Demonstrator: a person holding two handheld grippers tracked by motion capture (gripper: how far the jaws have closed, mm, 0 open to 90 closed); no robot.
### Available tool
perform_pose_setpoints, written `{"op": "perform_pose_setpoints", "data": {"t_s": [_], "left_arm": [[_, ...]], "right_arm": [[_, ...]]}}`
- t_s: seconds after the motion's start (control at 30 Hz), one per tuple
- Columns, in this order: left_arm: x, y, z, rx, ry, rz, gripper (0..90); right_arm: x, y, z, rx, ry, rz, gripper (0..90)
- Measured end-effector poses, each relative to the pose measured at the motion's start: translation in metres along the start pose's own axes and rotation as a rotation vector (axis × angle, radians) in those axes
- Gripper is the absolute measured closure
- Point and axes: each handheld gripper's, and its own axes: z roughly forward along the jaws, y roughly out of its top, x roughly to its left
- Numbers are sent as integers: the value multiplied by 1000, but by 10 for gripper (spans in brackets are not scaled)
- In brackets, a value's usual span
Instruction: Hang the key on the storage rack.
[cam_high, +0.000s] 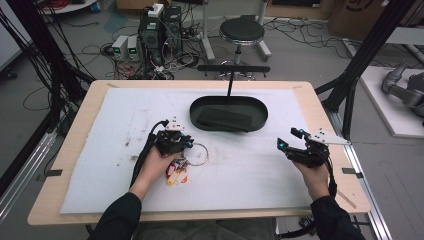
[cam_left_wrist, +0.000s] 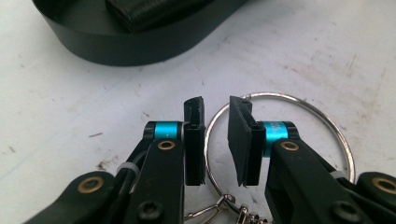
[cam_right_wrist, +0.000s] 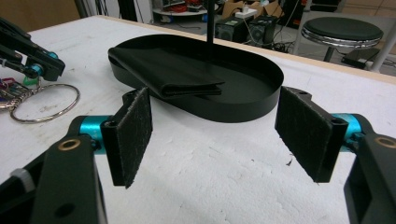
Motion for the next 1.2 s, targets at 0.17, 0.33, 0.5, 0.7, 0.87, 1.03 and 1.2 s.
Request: {"op": "perform_pose_setpoints", "data": {"t_s": [0.17,0.33,0.5,0.7,0.87,1.03,1.2], "left_arm": [[-1,-1,7,69,27,5,789],[-3,0,7,76,40,13,807],[-8,1,7,87,54,46,858],[-6,1,3,65,46,30,860],[-3,5,-13,-22,52,9,862],[-6,8,-30,-91,62,9,864],[-17,12,-42,-120,59,57,863]], "right_arm": [[0,0,0,1,2,-5,314],[-1,0,-1,-4,2,-10,316],[-1,0,-1,-3,2,-10,318],[-1,0,-1,-5,3,-8,321],[-2,0,-1,-5,-2,-10,322],[-1,0,-1,-3,-3,-18,328],[0,0,-1,-3,-5,-18,328]]}}
